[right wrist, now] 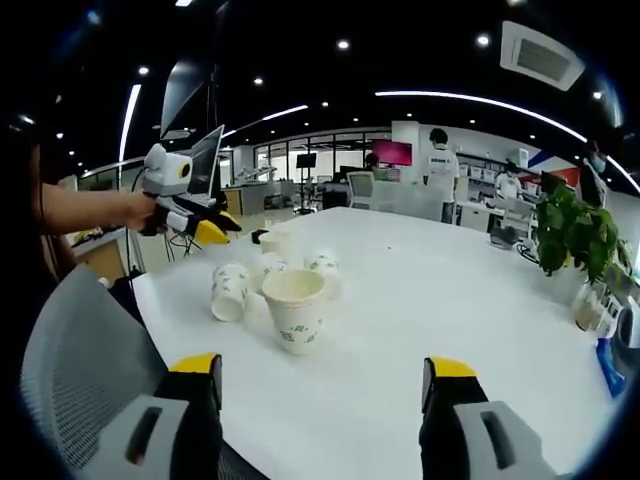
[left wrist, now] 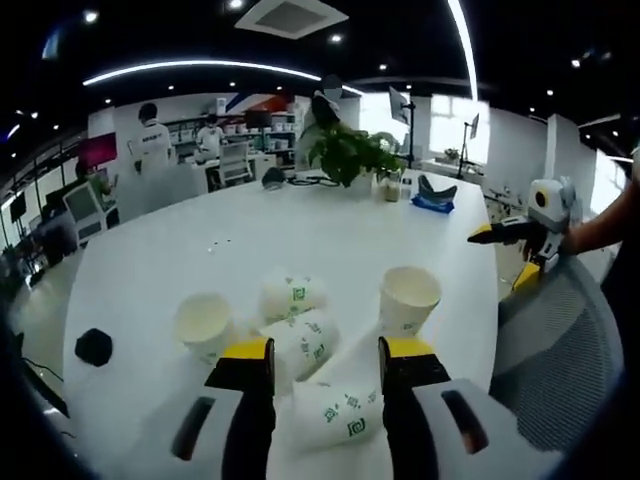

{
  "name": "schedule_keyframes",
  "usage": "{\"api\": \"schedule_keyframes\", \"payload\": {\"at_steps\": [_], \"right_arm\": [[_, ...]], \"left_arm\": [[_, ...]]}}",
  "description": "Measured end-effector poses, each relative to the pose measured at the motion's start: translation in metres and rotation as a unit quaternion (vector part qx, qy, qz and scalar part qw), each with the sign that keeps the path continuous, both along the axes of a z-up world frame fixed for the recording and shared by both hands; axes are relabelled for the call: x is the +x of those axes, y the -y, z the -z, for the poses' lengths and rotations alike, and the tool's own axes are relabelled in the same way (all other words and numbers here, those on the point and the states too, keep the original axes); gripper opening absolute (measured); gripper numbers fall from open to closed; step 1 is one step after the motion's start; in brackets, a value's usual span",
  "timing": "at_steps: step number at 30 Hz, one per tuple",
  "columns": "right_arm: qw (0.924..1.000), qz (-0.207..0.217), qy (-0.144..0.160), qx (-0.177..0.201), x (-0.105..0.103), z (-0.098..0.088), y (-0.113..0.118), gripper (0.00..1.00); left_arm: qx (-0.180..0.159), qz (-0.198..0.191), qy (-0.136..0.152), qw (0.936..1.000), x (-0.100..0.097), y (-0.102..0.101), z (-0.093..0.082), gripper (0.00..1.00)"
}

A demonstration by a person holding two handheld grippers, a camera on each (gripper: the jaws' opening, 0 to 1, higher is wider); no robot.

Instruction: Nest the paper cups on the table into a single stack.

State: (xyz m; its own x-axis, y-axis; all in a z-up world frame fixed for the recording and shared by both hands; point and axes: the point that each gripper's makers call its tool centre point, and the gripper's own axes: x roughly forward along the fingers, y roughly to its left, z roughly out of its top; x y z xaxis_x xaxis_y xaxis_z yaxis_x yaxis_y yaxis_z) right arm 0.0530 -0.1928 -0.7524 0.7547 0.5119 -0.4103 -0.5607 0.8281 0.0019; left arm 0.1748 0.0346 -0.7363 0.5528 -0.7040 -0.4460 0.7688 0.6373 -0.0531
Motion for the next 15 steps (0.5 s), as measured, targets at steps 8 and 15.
{"api": "schedule_keyframes", "payload": {"at_steps": [8,15], "right_arm": [[1.0,0.0,-0.001,-0.001,0.0,0.0,0.0,0.83],[1.0,0.0,-0.001,-0.002,0.0,0.002,0.002,0.83]], "left_arm": [[0.015,-0.002,-0.024,0.9996,-0.009,-0.008,0.017,0.37],[0.011,-0.003,-0.048,0.9988,-0.01,-0.013,0.032,0.34]]}}
